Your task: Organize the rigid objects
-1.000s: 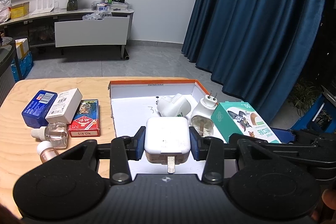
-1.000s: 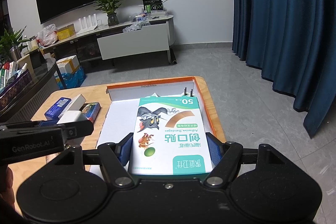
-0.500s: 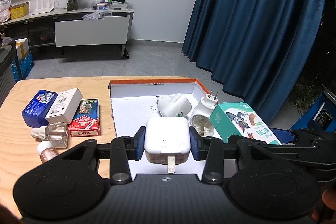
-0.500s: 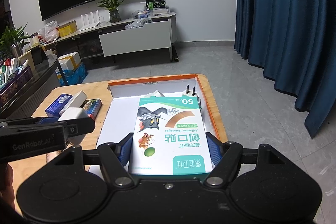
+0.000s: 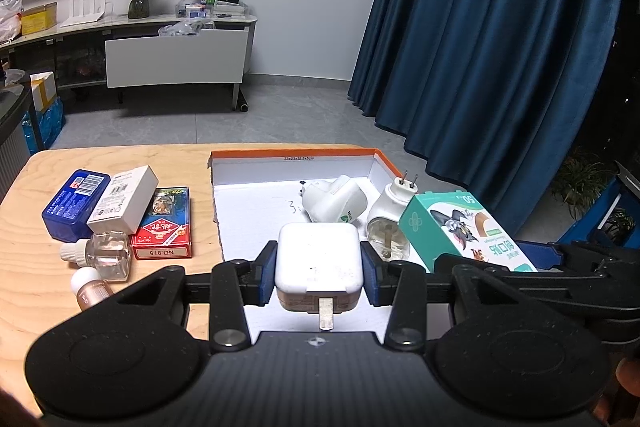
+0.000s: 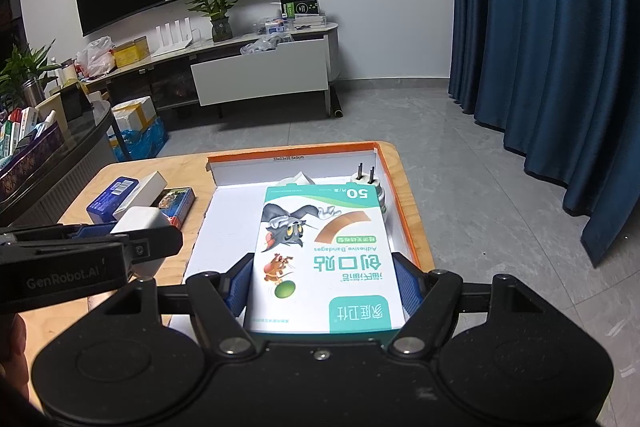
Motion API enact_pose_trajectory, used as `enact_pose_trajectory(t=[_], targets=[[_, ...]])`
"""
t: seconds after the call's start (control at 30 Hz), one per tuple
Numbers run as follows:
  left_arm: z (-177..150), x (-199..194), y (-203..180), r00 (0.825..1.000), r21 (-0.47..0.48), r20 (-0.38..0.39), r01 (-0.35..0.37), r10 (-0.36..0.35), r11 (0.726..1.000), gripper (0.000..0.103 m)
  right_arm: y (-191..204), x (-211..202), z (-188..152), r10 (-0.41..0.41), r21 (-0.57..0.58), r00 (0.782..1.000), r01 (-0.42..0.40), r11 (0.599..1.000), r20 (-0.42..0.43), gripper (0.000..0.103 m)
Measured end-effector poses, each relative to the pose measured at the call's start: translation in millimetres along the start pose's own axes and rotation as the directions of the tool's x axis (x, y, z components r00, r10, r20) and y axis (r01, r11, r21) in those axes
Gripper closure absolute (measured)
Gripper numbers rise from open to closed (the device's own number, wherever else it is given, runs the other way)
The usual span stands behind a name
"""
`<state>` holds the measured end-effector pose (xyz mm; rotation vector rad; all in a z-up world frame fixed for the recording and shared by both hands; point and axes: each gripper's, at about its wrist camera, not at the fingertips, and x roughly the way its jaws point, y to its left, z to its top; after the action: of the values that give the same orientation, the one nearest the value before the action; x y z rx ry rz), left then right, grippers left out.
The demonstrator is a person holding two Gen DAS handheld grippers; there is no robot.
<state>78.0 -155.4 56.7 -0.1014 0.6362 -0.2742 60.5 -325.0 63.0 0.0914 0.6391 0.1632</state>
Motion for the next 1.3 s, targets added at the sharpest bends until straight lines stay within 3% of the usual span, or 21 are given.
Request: enact_pose_trajectory(t=[1.3], targets=[[-1.7, 0.3, 0.8, 1.000, -0.008, -0.004, -0.006, 0.006, 1.000, 0.060, 3.7, 7.2, -0.9, 0.011, -0.019, 1.000, -0.011, 1.000, -0.010, 0.019]])
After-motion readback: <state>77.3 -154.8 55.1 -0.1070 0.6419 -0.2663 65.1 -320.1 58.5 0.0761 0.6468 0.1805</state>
